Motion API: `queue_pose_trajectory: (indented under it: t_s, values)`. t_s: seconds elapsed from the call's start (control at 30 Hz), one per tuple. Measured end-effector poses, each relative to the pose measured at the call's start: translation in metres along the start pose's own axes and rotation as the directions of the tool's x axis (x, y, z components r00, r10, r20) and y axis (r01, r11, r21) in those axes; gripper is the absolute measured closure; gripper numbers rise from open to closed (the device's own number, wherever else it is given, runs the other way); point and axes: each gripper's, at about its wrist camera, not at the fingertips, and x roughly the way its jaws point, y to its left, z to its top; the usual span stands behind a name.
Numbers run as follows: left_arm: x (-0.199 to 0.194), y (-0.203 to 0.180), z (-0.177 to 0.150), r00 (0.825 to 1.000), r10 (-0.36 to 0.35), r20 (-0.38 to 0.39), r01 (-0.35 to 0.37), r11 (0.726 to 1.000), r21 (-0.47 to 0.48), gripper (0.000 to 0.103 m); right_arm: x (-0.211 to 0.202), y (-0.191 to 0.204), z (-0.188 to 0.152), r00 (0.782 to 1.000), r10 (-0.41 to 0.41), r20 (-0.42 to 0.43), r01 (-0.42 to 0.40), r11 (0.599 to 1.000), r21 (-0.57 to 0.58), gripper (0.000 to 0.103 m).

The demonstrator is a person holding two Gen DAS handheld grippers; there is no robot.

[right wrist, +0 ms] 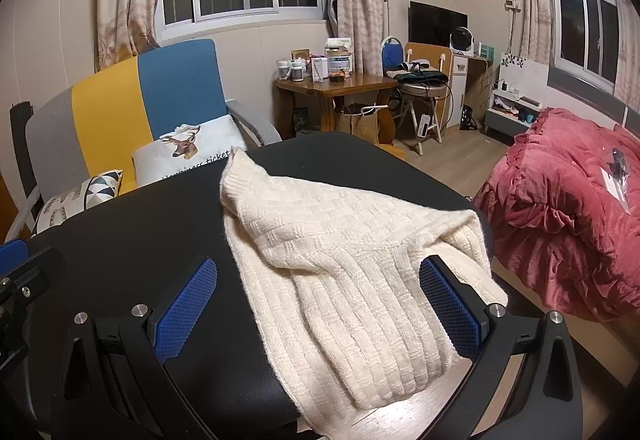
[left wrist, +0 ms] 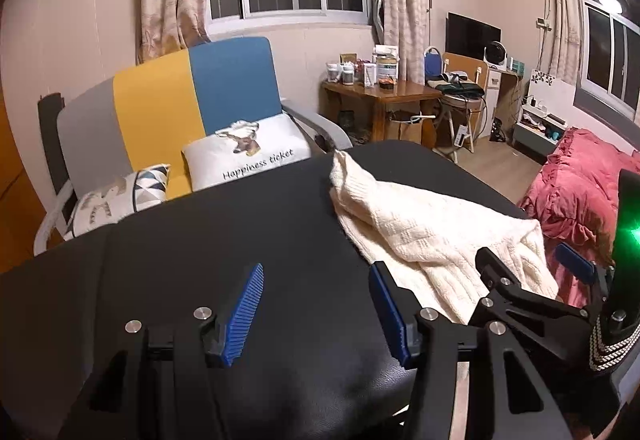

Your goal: Fold clothes

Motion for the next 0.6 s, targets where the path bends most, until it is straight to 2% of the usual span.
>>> queue_pose_trajectory:
  t_s: [0.2,0.43,0.6]
  values:
    - [0.009,0.007,-0.002,1.000,0.010,0.004,-0.010,1.000,-0.016,0.047,0.001,0.002,-0.002,1.000,-0.006,-0.001,0.006,1.000,-0.005,0.000]
    - [0.000,0.012,-0.007,0.999,0.036,0.011,-0.036,0.999,-0.015,0.047,-0.001,0.005,-0.001,1.000,-0.011,0.004,0.011,1.000,-0.021,0.000]
    - [0.005,0.016,-0.012,1.000,0.018,-0.009,-0.019,0.999,-0.029,0.047,-0.003,0.007,-0.001,1.000,-0.015,0.009,0.016,1.000,-0.027,0.000]
